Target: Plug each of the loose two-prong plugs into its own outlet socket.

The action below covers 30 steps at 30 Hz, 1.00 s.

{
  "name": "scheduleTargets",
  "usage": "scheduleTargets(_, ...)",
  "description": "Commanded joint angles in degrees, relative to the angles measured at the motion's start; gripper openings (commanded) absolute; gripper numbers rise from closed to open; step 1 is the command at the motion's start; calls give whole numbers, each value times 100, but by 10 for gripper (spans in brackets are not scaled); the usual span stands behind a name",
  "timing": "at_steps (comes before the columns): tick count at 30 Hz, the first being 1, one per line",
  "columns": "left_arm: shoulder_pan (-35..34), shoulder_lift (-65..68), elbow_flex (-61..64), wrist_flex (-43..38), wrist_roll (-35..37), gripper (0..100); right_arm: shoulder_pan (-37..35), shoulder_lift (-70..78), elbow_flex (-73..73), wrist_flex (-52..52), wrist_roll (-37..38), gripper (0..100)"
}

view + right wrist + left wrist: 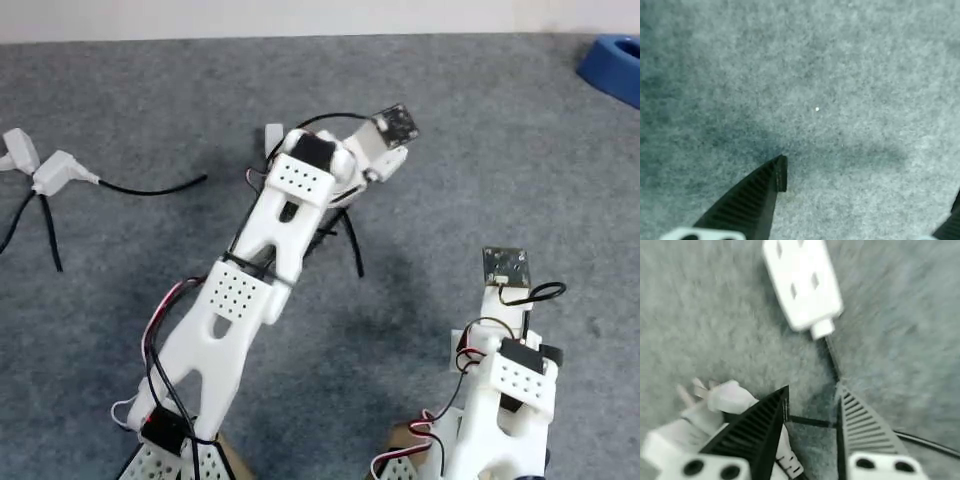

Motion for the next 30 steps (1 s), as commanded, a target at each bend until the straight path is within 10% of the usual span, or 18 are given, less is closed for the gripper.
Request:
scheduleTargets(1,312,-84,-1182,413,88,181,40,-48,-22,-66,79,475)
scheduleTargets(24,321,-66,1024,-2084,475,227,31,-48,-13,-66,88,475)
scheduleTargets(30,488,-66,1156,-2048,-545,19,31,-48,-13,-66,88,475)
